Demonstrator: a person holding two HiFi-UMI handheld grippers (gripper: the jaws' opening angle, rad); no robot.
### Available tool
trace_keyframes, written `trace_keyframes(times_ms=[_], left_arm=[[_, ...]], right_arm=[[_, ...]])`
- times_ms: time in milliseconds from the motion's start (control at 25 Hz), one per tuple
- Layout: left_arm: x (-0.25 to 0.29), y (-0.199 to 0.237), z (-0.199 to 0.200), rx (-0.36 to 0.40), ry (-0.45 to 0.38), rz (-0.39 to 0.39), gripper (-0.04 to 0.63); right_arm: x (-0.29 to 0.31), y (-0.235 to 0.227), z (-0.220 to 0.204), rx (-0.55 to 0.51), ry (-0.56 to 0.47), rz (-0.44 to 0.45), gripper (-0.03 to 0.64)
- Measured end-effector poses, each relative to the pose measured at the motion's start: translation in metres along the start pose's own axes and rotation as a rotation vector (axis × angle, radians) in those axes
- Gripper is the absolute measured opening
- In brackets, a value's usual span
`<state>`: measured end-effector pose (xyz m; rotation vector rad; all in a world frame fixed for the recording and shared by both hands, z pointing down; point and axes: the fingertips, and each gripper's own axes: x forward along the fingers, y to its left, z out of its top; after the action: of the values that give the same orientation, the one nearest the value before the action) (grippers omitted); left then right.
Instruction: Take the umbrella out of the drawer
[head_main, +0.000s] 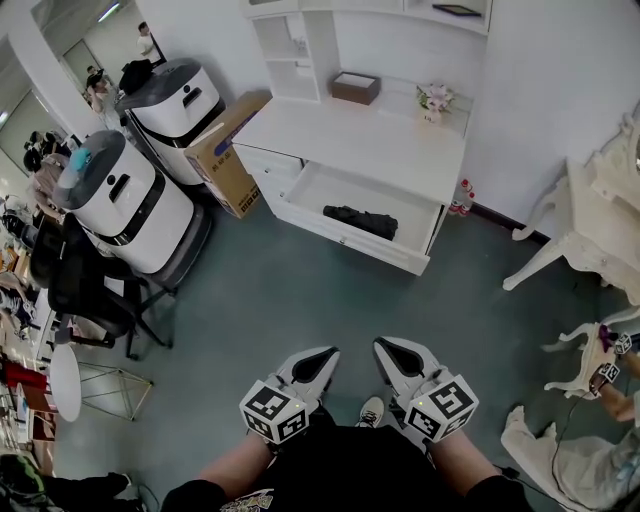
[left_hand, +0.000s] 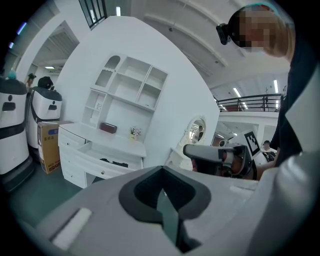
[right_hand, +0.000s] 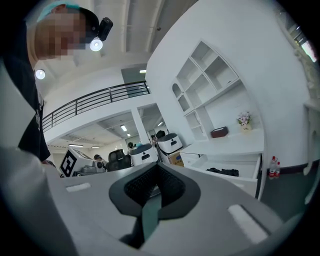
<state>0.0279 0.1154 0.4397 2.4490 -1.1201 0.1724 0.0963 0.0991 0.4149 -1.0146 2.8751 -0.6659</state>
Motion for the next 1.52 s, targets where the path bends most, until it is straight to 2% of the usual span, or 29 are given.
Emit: trace_keyframes(times_ms=[800, 1280, 1520], left_arm=[[-0.011, 0.135, 0.041, 0.017, 0.029, -0.124, 0.000], [-0.012, 0.201, 0.061, 0.046, 0.037, -0.222, 0.000], [-0.013, 0.224, 0.067, 0.064, 0.046, -0.243, 0.000]], right_arm=[[0.111, -0.011, 0.009, -0.009, -0.008, -0.214, 0.028], [0.179, -0.005, 0.005, -0.028, 0.001, -0.300, 0.046], [0.198, -0.009, 0.006, -0.029, 0.003, -0.339, 0.055]])
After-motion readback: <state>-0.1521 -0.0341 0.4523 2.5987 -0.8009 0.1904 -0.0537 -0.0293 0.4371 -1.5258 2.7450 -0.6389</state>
